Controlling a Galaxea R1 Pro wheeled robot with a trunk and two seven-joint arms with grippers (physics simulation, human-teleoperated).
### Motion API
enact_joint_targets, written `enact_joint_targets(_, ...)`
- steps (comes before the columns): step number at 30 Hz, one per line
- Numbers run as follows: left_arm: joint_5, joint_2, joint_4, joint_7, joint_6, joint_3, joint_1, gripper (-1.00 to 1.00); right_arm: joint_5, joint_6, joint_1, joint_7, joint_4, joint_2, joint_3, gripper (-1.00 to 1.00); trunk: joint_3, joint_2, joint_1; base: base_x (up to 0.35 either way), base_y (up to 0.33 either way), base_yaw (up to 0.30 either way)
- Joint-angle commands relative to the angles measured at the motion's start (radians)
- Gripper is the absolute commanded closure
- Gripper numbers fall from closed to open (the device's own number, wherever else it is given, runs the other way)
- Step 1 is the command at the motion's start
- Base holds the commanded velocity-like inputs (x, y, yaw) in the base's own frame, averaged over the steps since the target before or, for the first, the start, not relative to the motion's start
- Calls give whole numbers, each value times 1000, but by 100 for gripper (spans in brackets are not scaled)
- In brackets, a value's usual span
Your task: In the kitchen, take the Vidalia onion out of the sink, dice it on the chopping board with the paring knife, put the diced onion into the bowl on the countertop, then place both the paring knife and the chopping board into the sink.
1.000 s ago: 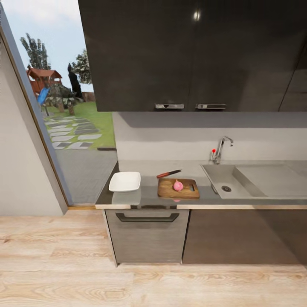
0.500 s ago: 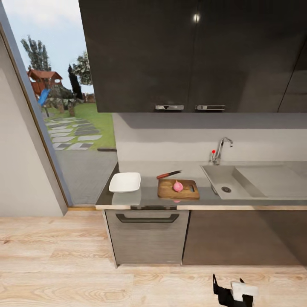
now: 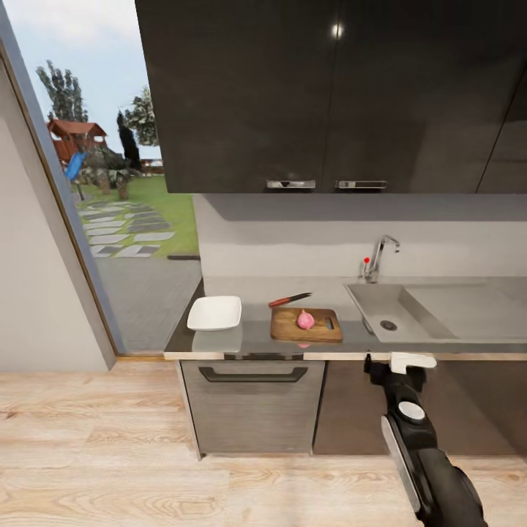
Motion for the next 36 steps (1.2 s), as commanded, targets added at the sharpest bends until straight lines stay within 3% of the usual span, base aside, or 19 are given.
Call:
enact_joint_targets(1,3,0,0,1,-2,-2,0,-100,5,34,-26,-7,-2,0,1,-100,-2,-2,1,0,0,0)
enact_joint_targets(5,2,-2,13,1,-2,-1,0,-100,4,169,-201,-23,6,1,2,-100,-2,-2,1,0,0,0)
enact_joint_targets(9,2,-3,19,1,-2,-2,-1,-100,3,227,-323,-27,65,11,2,-100,-2,-2,1,0,0,0)
enact_joint_targets(12,2,-4,20,1,-2,-2,-1,-100,4,255,-456,-28,208,29,2,-100,-2,-2,1,34,19,0)
enact_joint_targets(14,2,-4,20,1,-2,-2,-1,-100,4,259,-514,-28,288,34,2,-100,-2,-2,1,114,88,0)
enact_joint_targets(17,2,-5,20,1,-2,-2,-1,-100,0,259,-655,-28,503,42,0,-100,-2,-2,1,179,149,0)
enact_joint_targets(20,2,-4,20,1,-2,-2,-2,-100,-11,252,-749,-28,637,58,0,-100,-2,-2,1,212,179,0)
enact_joint_targets(25,2,-4,19,1,-2,-2,-2,-100,-28,253,-793,-30,693,105,-2,-100,-2,-2,1,225,192,0)
enact_joint_targets(36,2,-4,20,1,-2,-2,-2,-100,-33,258,-800,-31,704,135,-8,-100,-2,-2,1,230,199,0)
